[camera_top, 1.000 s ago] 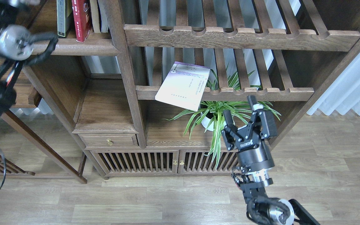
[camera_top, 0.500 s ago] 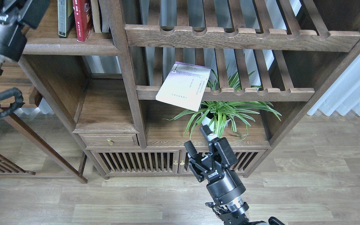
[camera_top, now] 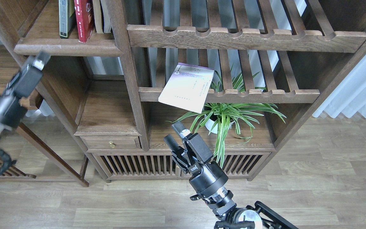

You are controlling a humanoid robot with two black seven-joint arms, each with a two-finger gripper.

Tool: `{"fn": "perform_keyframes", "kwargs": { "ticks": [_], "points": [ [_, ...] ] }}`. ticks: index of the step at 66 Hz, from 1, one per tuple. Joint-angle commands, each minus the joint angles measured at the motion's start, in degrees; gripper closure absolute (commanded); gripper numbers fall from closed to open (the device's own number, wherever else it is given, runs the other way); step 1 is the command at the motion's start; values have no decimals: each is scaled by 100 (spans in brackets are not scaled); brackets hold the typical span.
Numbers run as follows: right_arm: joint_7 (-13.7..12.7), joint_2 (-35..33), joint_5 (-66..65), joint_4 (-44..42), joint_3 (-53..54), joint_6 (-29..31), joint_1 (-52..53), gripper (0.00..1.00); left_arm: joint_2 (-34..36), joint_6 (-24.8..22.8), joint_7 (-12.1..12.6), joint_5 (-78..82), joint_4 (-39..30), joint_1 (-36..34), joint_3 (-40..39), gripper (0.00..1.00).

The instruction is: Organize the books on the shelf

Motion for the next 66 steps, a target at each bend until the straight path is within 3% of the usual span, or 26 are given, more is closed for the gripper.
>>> {"fn": "perform_keyframes", "kwargs": {
  "ticks": [1,17,38,66],
  "points": [
    [5,-1,9,-376,-223,-153,56,0,-17,0,-2,-397,774,131,-16,0],
    [5,-1,36,-904,-469,-960,838,0,-78,0,-46,-732,1911,482,81,0],
    [-4,-1,237,-1652,-531,-1453,2130,0,-245,0,-63,-1198,2008,1678,160,0],
    [5,-1,914,-2056,-663,-1796,3167,1,-491,0,-55,-1646,2360,1802,195,0]
  ]
}}
